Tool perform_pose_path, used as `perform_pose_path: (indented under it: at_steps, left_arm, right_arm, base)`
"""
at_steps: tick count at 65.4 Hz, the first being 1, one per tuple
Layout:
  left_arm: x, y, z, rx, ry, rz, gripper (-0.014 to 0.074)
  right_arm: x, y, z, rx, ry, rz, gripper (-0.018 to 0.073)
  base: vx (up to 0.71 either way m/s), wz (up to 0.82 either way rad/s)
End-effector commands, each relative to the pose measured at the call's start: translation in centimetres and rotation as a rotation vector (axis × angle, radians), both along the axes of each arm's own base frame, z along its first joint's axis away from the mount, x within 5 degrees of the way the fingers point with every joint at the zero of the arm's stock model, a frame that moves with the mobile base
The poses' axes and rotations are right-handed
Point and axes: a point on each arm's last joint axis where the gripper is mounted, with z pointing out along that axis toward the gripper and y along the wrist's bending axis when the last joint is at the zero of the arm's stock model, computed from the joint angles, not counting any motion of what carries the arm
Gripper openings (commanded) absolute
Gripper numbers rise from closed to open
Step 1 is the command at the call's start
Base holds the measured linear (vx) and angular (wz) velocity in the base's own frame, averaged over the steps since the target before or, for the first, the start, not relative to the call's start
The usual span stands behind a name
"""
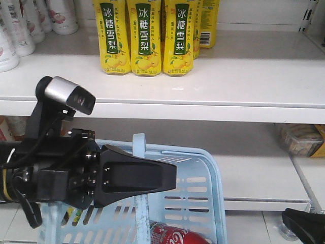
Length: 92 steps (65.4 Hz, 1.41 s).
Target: Place coke in basket with both arms
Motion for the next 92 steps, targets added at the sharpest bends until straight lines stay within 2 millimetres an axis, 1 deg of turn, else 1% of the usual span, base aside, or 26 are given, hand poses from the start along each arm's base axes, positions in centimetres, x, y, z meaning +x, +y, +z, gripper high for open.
perform_pose_path:
  at_steps: [1,48,55,59,64,82,89,92]
  left_arm:
    - [-1.9,0.6,3.6,-0.226,-0.05,-0.155,-0.0006]
    - [-1.9,0.6,3.5,-0.225,-0.053,-0.155,-0.0006]
    - [-1.1,0.4,3.3,-0.213,-0.124,-0.068,-0.0006]
    - [-0.5,0.3,3.0,-0.167,-0.199,0.008,-0.0006]
    - [-0.2,0.3,2.2,-0.105,-0.254,0.054,-0.0006]
    - [0.8,0.8,-1.8,0.059,-0.241,0.227,-0.0006]
    - [1.0,1.3,-2.5,0.066,-0.212,0.321,-0.0006]
    - [1.1,1.6,-2.7,0.077,-0.239,0.365,-0.0006]
  right_arm:
    - [0.4,0.2,1.6,0.039,-0.104,0.006,-0.0005]
    - [0.3,0.2,1.5,0.039,-0.096,0.005,-0.0005]
    - [0.3,0.2,1.5,0.04,-0.096,0.005,-0.0005]
    - [0.3,0.2,1.5,0.04,-0.096,0.005,-0.0005]
    - [0.3,0.2,1.5,0.04,-0.096,0.005,-0.0005]
    - [0.3,0.2,1.5,0.04,-0.096,0.005,-0.0005]
    - [0.3,0.2,1.5,0.04,-0.096,0.005,-0.0005]
    - [0.3,0.2,1.5,0.04,-0.096,0.005,-0.0005]
  base:
    - [0.0,0.0]
    - [0.0,0.0]
    - [0.0,0.0]
    - [0.0,0.0]
    - [0.0,0.0]
    - [0.0,0.0]
    - [0.0,0.0]
    - [0.0,0.0]
